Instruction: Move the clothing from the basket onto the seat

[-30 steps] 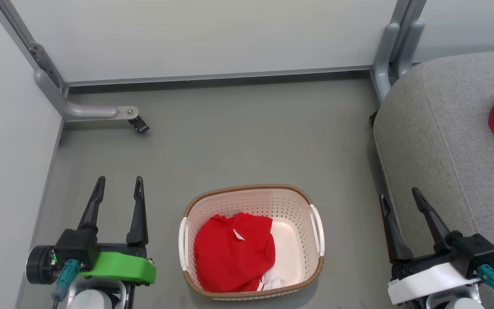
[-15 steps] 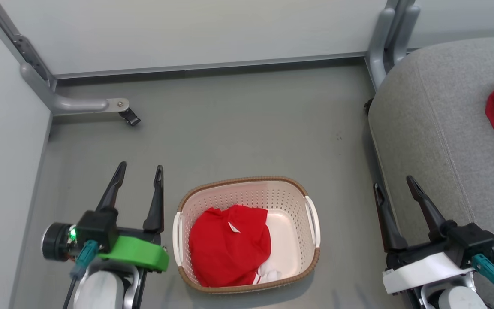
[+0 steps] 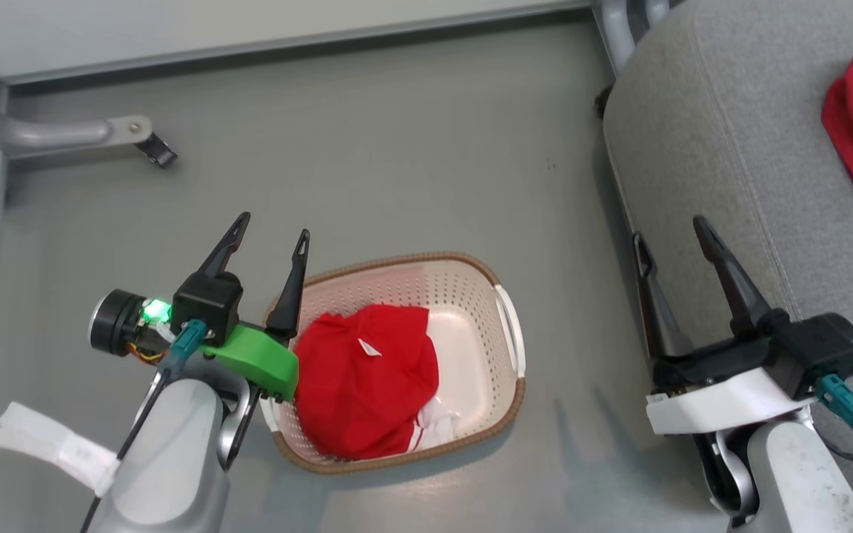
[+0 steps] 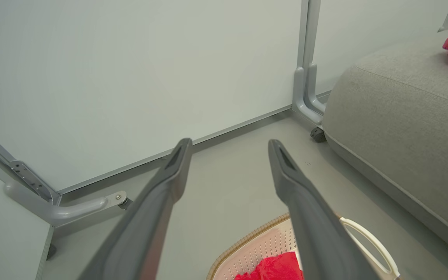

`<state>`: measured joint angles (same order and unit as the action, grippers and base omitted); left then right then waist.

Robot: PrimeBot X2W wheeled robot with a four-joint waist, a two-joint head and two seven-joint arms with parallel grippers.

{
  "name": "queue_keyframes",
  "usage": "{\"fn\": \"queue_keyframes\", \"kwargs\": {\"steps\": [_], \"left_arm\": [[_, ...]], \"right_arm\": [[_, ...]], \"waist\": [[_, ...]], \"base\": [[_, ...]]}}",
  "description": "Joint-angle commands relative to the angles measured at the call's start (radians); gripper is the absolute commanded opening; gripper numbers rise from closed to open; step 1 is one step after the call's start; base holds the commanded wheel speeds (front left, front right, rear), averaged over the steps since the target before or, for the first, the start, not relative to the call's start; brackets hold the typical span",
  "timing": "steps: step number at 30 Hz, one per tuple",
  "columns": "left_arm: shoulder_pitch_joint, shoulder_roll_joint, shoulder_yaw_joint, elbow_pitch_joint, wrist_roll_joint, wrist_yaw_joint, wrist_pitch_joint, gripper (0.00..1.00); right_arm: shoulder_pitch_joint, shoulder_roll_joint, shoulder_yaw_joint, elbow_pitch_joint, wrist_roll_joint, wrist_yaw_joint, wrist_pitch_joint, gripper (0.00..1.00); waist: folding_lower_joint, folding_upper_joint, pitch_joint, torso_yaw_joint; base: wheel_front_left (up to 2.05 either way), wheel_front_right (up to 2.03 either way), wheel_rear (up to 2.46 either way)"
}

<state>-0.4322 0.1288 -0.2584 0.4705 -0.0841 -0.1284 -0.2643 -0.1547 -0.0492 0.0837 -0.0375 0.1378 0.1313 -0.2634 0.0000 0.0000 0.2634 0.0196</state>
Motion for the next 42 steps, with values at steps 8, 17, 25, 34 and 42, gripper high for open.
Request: {"fn": "queue_keyframes", "kwargs": {"steps": [8,17,25,34,42], "left_arm": [[-0.141,0.056,-0.115,0.167,-0.024,-0.003,0.0,1.0],[-0.29,0.093,-0.28,0.373,-0.033,-0.003,0.0,1.0],[-0.404,0.121,-0.454,0.541,-0.043,-0.003,0.0,1.0],[-0.511,0.134,-0.677,0.693,-0.072,-0.003,0.046,1.0],[-0.586,0.155,-0.871,0.753,-0.111,-0.002,0.149,1.0]], "right_arm": [[-0.085,-0.002,0.005,-0.028,0.01,-0.001,-0.002,1.0],[-0.152,-0.002,0.02,-0.051,0.005,-0.001,-0.002,1.0],[-0.213,-0.002,0.035,-0.074,0.007,-0.001,-0.002,1.0],[-0.261,-0.002,0.053,-0.093,0.021,-0.001,-0.002,1.0],[-0.283,-0.002,0.056,-0.111,0.021,-0.001,-0.002,1.0]], "waist": [[0.0,0.0,0.194,-0.107],[0.0,0.0,0.328,-0.142],[0.0,0.0,0.442,-0.178],[0.0,0.0,0.553,-0.206],[0.0,0.0,0.634,-0.214]], "base": [[0.0,0.0,0.0],[0.0,0.0,0.0],[0.0,0.0,0.0],[0.0,0.0,0.0],[0.0,0.0,0.0]]}}
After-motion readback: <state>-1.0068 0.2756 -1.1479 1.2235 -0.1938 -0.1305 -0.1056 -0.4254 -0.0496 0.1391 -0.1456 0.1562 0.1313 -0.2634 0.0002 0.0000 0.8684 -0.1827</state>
